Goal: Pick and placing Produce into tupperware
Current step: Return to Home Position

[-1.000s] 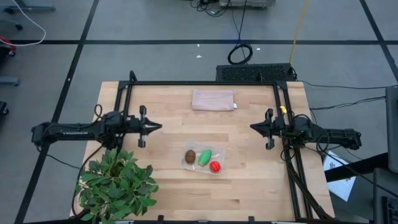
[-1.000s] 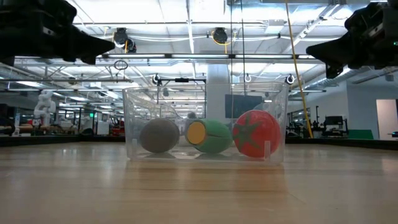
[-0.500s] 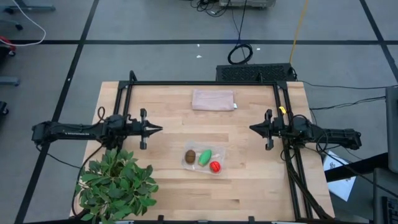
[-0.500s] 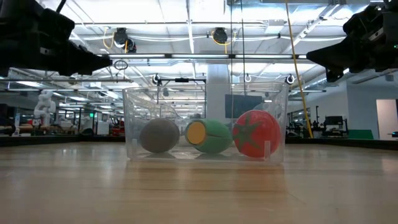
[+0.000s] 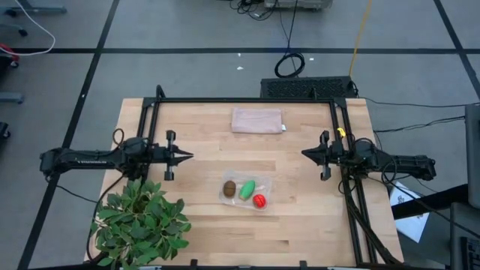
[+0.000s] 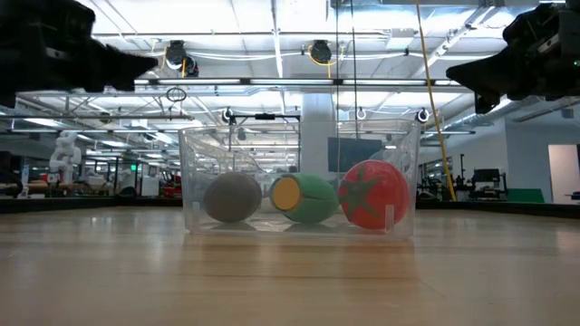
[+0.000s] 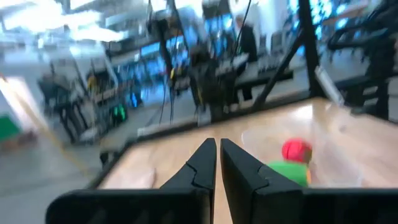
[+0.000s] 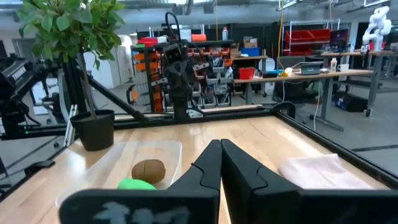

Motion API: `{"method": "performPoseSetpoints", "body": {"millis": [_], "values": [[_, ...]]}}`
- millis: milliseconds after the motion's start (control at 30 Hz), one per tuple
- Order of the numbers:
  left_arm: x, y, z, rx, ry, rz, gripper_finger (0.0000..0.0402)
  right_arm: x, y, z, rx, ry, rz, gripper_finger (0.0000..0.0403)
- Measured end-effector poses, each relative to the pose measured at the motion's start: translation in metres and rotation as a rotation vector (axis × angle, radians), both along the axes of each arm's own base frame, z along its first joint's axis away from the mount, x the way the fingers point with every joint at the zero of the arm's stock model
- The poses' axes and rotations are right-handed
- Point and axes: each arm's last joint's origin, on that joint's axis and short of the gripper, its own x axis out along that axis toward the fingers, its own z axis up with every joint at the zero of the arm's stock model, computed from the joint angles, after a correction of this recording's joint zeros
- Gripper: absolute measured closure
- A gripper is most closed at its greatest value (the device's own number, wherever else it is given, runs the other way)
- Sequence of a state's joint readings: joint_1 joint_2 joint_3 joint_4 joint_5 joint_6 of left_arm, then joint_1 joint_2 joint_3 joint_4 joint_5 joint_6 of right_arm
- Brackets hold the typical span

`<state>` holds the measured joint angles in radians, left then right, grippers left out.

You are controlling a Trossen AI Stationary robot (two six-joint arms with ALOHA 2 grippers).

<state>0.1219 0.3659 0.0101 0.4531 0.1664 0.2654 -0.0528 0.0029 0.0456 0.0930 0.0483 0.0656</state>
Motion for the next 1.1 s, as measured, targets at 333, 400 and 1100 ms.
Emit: {"method": "performPoseSetpoints", "body": {"millis": [333, 400, 1100], "values": [[-0.014, -0.004, 0.009, -0.02, -0.093, -0.075, 0.0373, 0.0, 0.001, 0.0, 0.012, -0.002, 0.035, 0.0403], [-0.015, -0.002, 0.006, -0.06, -0.068, -0.029, 0.0373, 0.0, 0.001, 0.0, 0.028, -0.002, 0.038, 0.0403], [-0.015, 0.001, -0.015, -0.185, 0.151, 0.081, 0.0373, 0.0, -0.003, -0.006, 0.063, 0.055, -0.098, 0.0403]]}}
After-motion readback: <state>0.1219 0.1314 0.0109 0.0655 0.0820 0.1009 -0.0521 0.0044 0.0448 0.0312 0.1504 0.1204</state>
